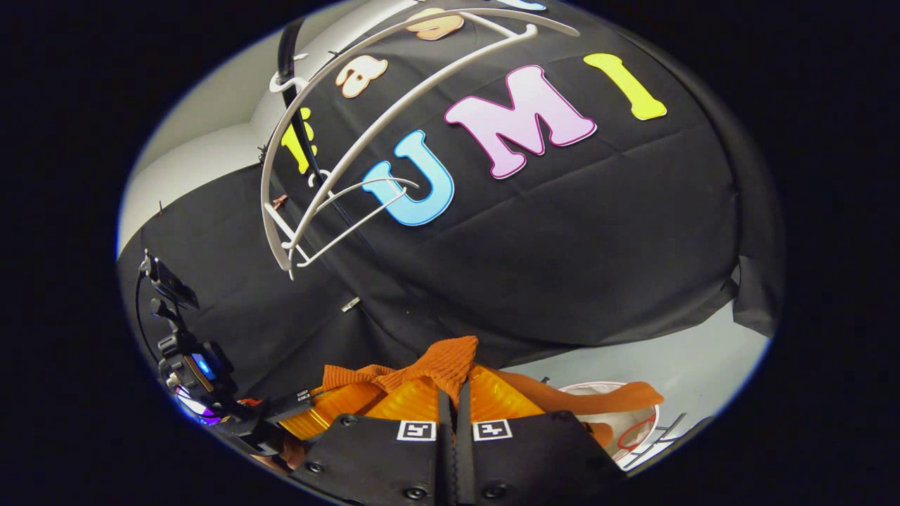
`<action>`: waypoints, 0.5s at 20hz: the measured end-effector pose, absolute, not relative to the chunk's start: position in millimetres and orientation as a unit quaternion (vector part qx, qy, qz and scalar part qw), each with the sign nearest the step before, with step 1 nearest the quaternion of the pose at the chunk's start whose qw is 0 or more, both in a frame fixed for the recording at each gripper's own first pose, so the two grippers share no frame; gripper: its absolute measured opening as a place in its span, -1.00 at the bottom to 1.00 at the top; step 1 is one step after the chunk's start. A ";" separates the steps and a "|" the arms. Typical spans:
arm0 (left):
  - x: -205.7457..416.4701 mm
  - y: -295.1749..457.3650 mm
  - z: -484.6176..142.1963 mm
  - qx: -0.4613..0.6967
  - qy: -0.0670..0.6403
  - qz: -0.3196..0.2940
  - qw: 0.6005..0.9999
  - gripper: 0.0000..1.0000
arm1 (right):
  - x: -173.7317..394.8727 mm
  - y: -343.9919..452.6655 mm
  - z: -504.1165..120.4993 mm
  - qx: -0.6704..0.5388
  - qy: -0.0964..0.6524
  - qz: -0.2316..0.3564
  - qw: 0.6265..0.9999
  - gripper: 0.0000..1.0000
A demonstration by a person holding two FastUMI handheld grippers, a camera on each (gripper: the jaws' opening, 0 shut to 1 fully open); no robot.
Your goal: Grasp the clothes on the hanger with both hands and then place them into the laundry hamper below.
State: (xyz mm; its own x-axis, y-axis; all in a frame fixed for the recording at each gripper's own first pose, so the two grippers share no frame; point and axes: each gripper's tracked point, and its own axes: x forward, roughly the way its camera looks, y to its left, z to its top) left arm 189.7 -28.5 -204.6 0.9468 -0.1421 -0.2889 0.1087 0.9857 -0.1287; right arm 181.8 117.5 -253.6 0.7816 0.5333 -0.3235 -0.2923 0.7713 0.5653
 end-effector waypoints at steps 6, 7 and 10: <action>222.5 -54.9 -295.0 -0.103 0.208 -0.079 0.969 -0.91 | 192.5 89.0 -361.2 0.225 0.294 0.179 0.912 -0.91; 227.7 -55.6 -313.6 -0.099 0.223 -0.076 0.967 -0.91 | 194.5 86.5 -383.8 0.219 0.309 0.171 0.910 -0.91; 238.3 -59.6 -368.7 -0.071 0.255 -0.068 0.962 -0.90 | 195.4 76.5 -445.0 0.182 0.343 0.165 0.907 -0.91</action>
